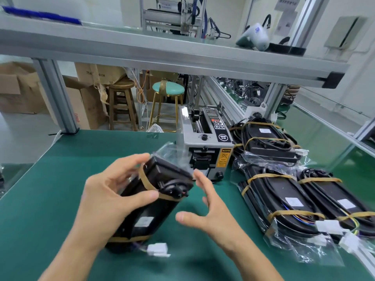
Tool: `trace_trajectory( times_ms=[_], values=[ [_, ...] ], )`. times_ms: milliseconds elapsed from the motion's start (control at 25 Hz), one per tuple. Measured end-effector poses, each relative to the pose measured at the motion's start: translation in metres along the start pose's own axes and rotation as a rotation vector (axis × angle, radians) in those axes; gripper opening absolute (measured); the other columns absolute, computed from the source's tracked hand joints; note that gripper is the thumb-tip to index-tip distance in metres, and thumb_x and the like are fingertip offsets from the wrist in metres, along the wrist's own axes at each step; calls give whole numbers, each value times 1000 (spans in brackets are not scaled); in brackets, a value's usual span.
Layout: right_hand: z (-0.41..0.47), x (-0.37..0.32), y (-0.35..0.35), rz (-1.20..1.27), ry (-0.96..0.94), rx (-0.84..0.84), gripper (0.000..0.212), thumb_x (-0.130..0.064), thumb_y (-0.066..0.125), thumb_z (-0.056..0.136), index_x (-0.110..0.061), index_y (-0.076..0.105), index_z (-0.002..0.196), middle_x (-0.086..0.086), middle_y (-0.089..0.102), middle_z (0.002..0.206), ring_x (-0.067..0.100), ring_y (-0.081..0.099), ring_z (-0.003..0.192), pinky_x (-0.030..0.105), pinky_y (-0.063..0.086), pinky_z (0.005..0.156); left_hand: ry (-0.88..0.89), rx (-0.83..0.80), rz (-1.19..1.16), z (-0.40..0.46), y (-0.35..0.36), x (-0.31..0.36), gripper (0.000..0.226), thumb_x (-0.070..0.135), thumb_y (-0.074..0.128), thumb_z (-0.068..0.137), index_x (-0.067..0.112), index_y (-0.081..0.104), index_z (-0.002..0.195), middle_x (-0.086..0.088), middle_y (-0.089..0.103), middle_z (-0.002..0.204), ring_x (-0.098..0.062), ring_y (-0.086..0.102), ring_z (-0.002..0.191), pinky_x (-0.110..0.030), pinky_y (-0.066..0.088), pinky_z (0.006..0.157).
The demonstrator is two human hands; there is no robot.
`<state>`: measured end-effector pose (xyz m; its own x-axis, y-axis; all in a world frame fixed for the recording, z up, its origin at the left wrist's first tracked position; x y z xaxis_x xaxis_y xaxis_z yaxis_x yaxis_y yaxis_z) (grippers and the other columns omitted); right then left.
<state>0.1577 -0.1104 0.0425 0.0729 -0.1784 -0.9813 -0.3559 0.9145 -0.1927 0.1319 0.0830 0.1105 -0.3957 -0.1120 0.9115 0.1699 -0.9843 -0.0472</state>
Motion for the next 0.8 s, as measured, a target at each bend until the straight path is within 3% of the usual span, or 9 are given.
trace_trajectory(
  times_ms=[80, 200, 280, 400, 560, 720, 800],
  values=[
    [8, -16, 1, -26, -99, -52, 119, -42, 88, 52, -55, 15, 144, -39, 32, 142, -17, 24, 135, 15, 29, 108, -17, -30, -317, -1, 2, -4, 75, 14, 92, 41, 23, 69, 112, -7, 72, 107, -20, 69, 96, -30, 55, 84],
    [25, -39, -8, -51, -234, 2, 108, -24, 91, 53, -50, 29, 139, -27, 54, 129, 0, 53, 122, 20, 44, 101, -47, -51, -422, -7, 8, -10, 68, 4, 81, 43, 23, 70, 107, -6, 71, 108, -19, 67, 95, -31, 56, 82],
    [31, -46, -6, -104, -284, 7, 91, -16, 90, 56, -45, 41, 127, -24, 60, 114, 2, 61, 107, 19, 48, 92, -58, -23, -273, -9, -3, -12, 73, 7, 84, 41, 29, 67, 109, -2, 67, 117, -19, 61, 109, -30, 51, 92],
    [37, -47, 4, -92, -302, -36, 81, -6, 88, 60, -40, 44, 118, -24, 61, 105, 1, 61, 98, 17, 48, 85, 123, -66, 183, -9, -10, 13, 72, 31, 82, 52, 42, 59, 119, 9, 48, 138, -8, 42, 131, -22, 33, 107],
    [46, -58, 22, -120, -329, -150, 75, 1, 84, 65, -32, 44, 119, -25, 56, 101, -1, 55, 95, 13, 43, 85, 101, -160, 260, -4, 1, 22, 52, 40, 80, 54, 32, 71, 104, 8, 62, 118, -6, 58, 111, -9, 41, 91],
    [44, -62, 29, -143, -337, -206, 73, -1, 82, 70, -24, 41, 125, -27, 52, 102, -1, 52, 96, 16, 42, 90, -32, -159, 184, 4, -13, 12, 71, 26, 91, 36, 36, 69, 102, 6, 70, 97, -5, 66, 85, -9, 49, 75],
    [40, -58, 29, -144, -338, -165, 76, -7, 82, 72, -30, 38, 130, -30, 52, 106, -3, 51, 101, 12, 38, 92, -69, -224, 136, 4, -8, 7, 75, 30, 91, 33, 32, 68, 104, 2, 72, 94, -7, 68, 79, -12, 52, 71]
  ],
)
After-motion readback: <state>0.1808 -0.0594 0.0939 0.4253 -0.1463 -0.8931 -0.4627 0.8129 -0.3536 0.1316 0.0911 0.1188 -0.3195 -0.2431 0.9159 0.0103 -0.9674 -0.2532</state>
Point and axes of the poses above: each hand's wrist, its own z-axis towards the middle knuckle, its own y-axis out of the palm, x = y × z, the point moved 8 cm from there along z, towards the middle knuckle
